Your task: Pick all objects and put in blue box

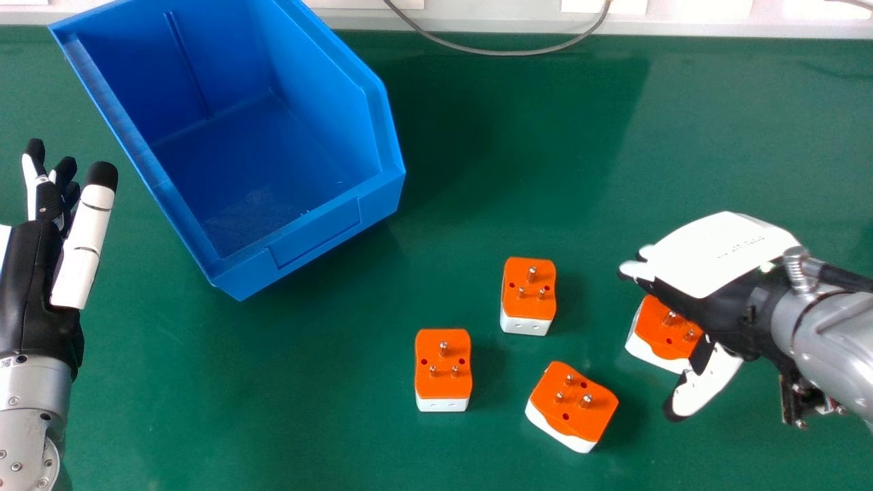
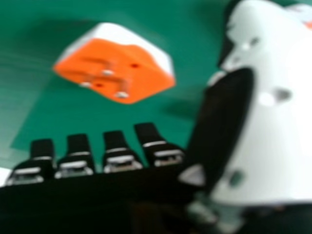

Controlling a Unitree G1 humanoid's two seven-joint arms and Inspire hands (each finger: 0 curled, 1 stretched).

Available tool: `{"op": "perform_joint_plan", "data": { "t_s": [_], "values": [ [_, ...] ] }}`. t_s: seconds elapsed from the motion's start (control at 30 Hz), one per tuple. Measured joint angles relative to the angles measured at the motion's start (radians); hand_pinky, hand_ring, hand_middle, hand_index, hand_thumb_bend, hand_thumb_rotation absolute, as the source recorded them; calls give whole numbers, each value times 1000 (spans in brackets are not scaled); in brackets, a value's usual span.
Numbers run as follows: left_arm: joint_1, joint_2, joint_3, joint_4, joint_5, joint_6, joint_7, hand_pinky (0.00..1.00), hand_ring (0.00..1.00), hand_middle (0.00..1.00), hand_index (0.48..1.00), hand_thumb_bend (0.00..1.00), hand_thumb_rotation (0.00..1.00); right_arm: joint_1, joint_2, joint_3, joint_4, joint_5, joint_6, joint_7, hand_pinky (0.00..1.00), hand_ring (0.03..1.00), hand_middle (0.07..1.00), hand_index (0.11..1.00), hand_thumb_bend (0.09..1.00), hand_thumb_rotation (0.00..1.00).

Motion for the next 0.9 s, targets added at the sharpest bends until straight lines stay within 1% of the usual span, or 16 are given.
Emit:
{"op": "perform_joint_plan", "data": {
  "t_s": [0.1,0.13,0.17,0.23,0.27,0.3,0.33,0.37,0.4,0.43,0.47,0.5,0.57,0.63,0.77,0.9],
  "values": [
    [0,0,2,-3,0,10,0,970,1000,1000,1000,541,878,-17,2,18,13,-26,-16,12,996,956,946,913,574,437],
    [0,0,3,-6,0,14,1,969,1000,1000,1000,535,877,-25,4,27,22,-43,-23,17,998,956,947,911,570,442],
    [1,0,3,-16,0,23,1,969,1000,1000,1000,533,876,-36,6,36,36,-55,-30,23,999,956,947,911,568,445],
    [1,0,5,-25,-1,25,2,970,1000,1000,1000,537,873,-47,6,46,44,-69,-43,33,1000,959,949,911,558,458],
    [1,0,6,-27,-9,23,-4,977,1000,1000,1000,548,868,-60,9,59,57,-88,-53,44,1000,960,950,912,554,465],
    [1,0,6,-27,-12,23,-8,989,1000,1000,1000,552,854,-66,9,62,63,-89,-59,48,1000,961,951,912,551,471],
    [1,0,10,-15,-35,1,-30,993,1000,1000,1000,554,847,-75,9,67,72,-94,-68,49,1000,961,951,912,550,473],
    [0,0,14,5,-52,-37,-55,997,1000,1000,1000,563,844,-79,9,70,77,-103,-76,49,1000,961,951,912,549,476],
    [-3,0,17,33,-66,-88,-80,997,1000,1000,1000,565,844,-80,10,73,80,-114,-85,49,1000,960,951,912,549,477],
    [-7,1,21,63,-73,-130,-94,997,1000,1000,1000,565,844,-81,12,74,85,-122,-89,47,1000,960,951,912,549,477],
    [-9,2,23,77,-73,-148,-99,995,1000,1000,1000,572,847,-81,12,75,87,-124,-91,46,1000,958,950,911,551,480],
    [-12,4,25,98,-73,-170,-101,990,1000,1000,1000,578,850,-82,13,76,97,-129,-97,38,1000,956,949,910,552,483],
    [-14,7,26,112,-73,-185,-101,983,1000,1000,1000,586,853,-81,15,77,106,-131,-105,32,1000,954,947,908,554,488],
    [-16,9,26,118,-73,-192,-101,981,1000,1000,1000,590,854,-81,18,80,112,-132,-110,25,1000,953,947,908,555,490],
    [-16,11,26,115,-75,-192,-101,979,1000,1000,1000,592,854,-82,26,95,120,-174,-118,10,987,948,942,904,556,492],
    [-16,11,27,102,-79,-183,-101,975,998,1000,1000,579,851,-82,31,108,145,-208,-132,-30,959,923,917,882,569,515]
  ]
}}
